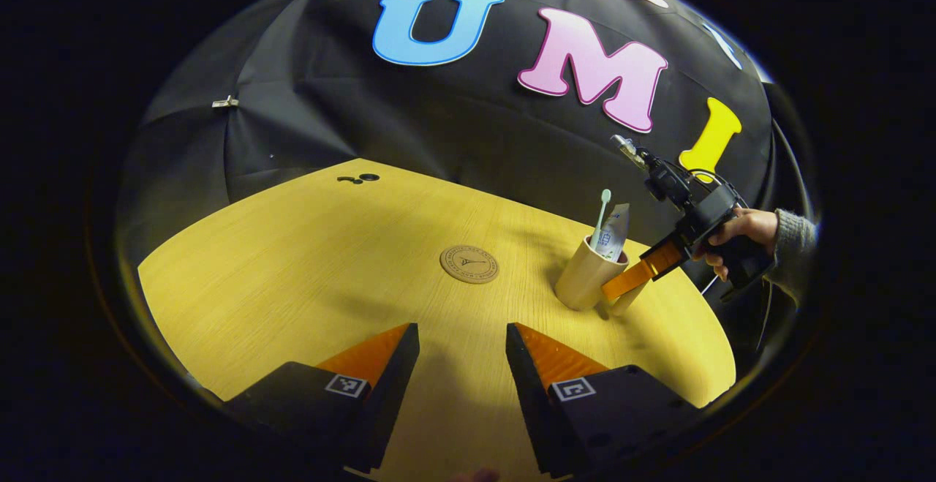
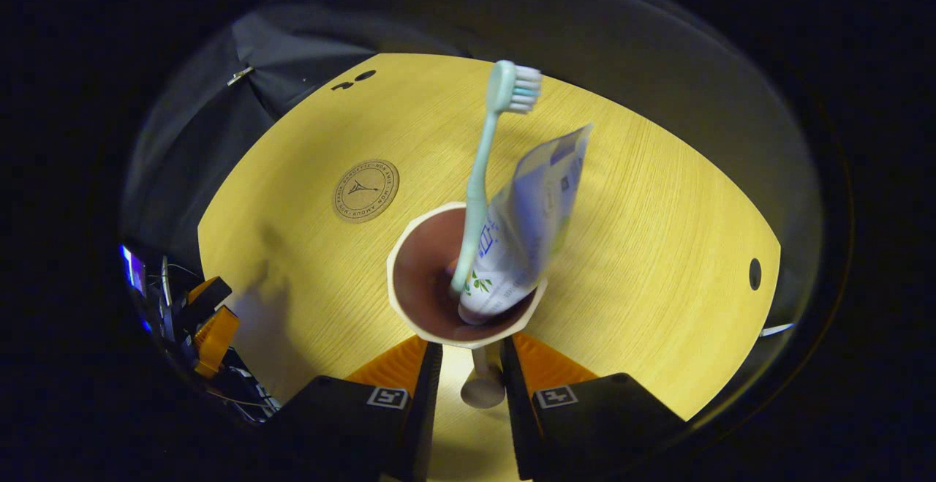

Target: Put the toothbrush and toothpaste on the desktop into the cup, then pick up the cup and place it on the coaster on the desktop.

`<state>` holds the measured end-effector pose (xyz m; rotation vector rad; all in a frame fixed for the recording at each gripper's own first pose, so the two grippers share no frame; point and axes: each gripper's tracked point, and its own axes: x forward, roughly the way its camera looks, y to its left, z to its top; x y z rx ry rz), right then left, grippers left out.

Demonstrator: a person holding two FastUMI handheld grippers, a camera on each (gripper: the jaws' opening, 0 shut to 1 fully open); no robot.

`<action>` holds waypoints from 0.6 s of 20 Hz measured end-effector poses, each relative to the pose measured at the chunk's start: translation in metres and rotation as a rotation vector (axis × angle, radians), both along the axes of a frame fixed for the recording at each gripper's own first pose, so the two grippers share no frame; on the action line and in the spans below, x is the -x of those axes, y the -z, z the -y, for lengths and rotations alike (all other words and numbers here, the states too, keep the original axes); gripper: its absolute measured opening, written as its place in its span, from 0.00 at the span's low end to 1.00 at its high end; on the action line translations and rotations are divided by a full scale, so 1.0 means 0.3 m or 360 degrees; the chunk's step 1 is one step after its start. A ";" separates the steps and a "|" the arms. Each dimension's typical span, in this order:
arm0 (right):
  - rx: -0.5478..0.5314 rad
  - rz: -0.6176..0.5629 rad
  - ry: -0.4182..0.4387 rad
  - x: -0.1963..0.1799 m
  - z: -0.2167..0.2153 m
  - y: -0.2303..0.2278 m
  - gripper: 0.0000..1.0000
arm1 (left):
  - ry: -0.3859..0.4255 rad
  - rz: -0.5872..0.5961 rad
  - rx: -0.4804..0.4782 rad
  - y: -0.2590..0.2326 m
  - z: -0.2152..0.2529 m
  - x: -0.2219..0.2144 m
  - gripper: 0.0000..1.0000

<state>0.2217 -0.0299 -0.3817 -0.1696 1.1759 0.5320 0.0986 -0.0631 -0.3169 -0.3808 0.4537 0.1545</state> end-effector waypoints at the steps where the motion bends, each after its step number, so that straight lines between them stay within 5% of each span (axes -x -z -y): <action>1: 0.0018 0.0016 -0.0004 0.004 0.001 -0.013 0.38 | -0.0003 -0.0005 0.0007 0.005 -0.002 0.007 0.77; 5: 0.0066 0.0125 -0.0093 0.001 -0.005 -0.007 0.17 | 0.0003 -0.0010 0.0016 0.011 -0.007 0.012 0.77; 12: -0.0088 0.0196 0.0044 -0.002 -0.040 -0.029 0.13 | 0.0023 -0.0010 0.0009 0.012 -0.038 0.012 0.77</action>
